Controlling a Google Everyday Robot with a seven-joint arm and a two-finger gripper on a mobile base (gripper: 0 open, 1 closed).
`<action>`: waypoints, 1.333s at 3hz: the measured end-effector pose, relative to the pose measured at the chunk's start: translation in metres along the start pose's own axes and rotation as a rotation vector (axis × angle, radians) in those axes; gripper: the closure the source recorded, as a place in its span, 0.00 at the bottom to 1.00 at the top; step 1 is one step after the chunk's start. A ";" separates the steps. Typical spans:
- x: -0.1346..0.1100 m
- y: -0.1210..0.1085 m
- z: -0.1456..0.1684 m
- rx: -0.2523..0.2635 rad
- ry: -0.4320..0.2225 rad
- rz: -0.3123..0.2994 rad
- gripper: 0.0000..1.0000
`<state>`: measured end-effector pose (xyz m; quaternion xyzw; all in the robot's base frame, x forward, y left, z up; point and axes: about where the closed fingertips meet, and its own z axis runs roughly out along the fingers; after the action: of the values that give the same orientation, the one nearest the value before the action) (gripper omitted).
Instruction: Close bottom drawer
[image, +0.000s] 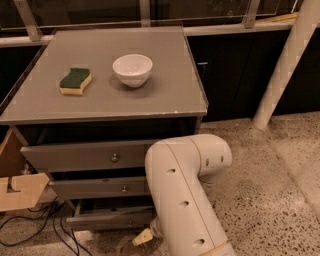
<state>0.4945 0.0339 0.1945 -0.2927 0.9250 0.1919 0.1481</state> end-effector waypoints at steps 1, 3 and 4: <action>0.000 0.000 0.000 0.000 0.000 0.000 0.26; -0.001 -0.001 0.001 0.006 0.001 0.000 0.80; -0.012 -0.006 0.009 0.060 0.009 -0.001 1.00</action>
Offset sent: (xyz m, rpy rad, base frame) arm 0.0000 0.0000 0.0000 0.0000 0.0000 0.0000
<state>0.5091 0.0394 0.1903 -0.2897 0.9307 0.1627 0.1529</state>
